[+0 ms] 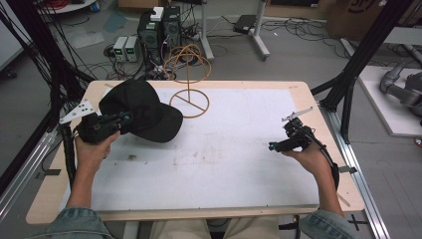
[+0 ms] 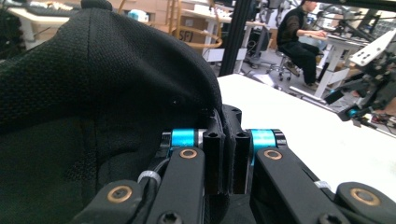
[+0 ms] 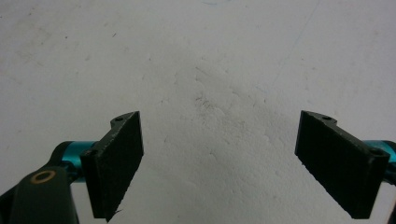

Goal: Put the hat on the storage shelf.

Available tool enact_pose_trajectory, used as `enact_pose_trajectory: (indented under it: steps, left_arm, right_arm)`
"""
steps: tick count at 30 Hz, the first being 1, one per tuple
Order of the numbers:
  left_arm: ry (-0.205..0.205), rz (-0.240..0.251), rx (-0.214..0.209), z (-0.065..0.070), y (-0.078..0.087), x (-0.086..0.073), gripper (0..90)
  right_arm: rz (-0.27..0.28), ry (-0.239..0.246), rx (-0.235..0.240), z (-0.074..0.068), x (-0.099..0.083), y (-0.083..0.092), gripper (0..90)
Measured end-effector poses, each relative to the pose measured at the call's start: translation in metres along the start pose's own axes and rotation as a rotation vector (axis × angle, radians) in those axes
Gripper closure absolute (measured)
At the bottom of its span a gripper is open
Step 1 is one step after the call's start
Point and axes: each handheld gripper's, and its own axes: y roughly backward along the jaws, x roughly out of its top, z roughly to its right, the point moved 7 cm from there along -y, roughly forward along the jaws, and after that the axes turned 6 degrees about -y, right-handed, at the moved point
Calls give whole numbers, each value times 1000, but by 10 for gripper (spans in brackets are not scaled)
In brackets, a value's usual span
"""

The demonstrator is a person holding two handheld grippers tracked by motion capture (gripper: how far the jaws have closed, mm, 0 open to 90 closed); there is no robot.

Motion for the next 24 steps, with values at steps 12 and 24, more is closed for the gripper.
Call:
enact_pose_trajectory:
  steps: [12, 24]
  left_arm:
    - [-12, 77, -83, 10, 8, 38, 874]
    - [-39, 121, -161, 20, 7, 75, 875]
  right_arm:
    - [-4, -7, 2, 0, 0, 0, 150]
    - [-1, -10, 5, 1, 0, 0, 150]
